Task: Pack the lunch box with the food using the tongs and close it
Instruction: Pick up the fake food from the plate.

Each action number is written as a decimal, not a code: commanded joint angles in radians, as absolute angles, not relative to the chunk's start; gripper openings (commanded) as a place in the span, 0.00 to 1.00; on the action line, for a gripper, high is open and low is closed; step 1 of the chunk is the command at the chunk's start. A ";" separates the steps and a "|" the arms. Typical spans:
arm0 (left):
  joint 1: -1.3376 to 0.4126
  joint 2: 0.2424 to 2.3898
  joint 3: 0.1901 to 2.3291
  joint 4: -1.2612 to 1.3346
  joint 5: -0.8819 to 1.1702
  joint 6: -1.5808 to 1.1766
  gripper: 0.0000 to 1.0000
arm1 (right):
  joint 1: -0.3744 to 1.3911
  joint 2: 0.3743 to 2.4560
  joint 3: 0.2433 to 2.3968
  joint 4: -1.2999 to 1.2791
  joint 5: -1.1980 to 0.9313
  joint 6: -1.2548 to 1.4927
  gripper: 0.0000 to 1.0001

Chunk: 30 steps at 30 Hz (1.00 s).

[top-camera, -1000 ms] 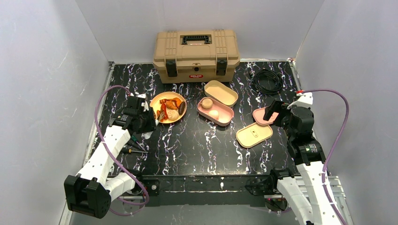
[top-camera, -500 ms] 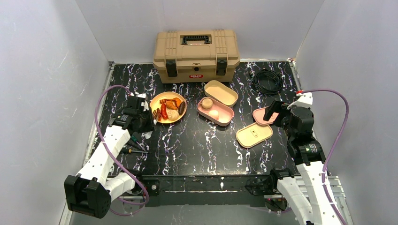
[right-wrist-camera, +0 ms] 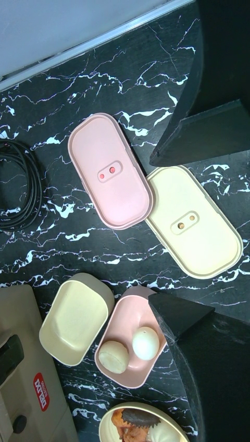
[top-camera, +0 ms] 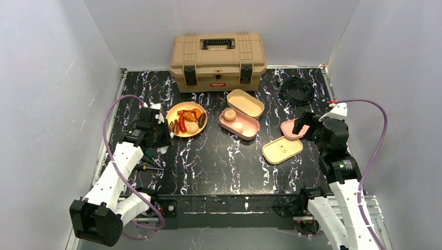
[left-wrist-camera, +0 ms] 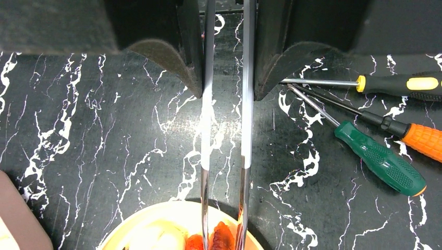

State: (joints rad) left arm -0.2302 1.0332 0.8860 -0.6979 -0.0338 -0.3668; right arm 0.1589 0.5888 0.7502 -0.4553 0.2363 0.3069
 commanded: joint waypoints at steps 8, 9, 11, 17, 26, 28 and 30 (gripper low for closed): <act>-0.225 0.952 0.947 -0.707 -0.027 -0.365 0.00 | 0.156 0.572 0.788 -0.445 0.245 0.293 1.00; -0.225 0.949 0.949 -0.707 -0.022 -0.366 0.00 | 0.156 0.572 0.788 -0.445 0.245 0.293 1.00; -0.225 0.945 0.955 -0.703 -0.008 -0.366 0.00 | 0.156 0.571 0.787 -0.445 0.246 0.293 1.00; -0.226 0.922 0.970 -0.687 0.062 -0.352 0.00 | 0.156 0.569 0.783 -0.443 0.246 0.293 1.00; -0.288 0.958 1.025 -0.617 0.160 -0.399 0.00 | 0.156 0.570 0.779 -0.437 0.244 0.295 1.00; -0.345 0.998 1.059 -0.607 0.137 -0.406 0.00 | 0.156 0.569 0.779 -0.437 0.245 0.295 1.00; -0.428 1.043 1.101 -0.597 0.109 -0.411 0.00 | 0.156 0.568 0.778 -0.436 0.245 0.297 1.00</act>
State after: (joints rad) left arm -0.3107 0.9817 1.0042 -0.6659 0.1059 -0.3931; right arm 0.1589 0.5869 0.7502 -0.4637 0.2363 0.3069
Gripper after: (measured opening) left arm 0.315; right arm 1.000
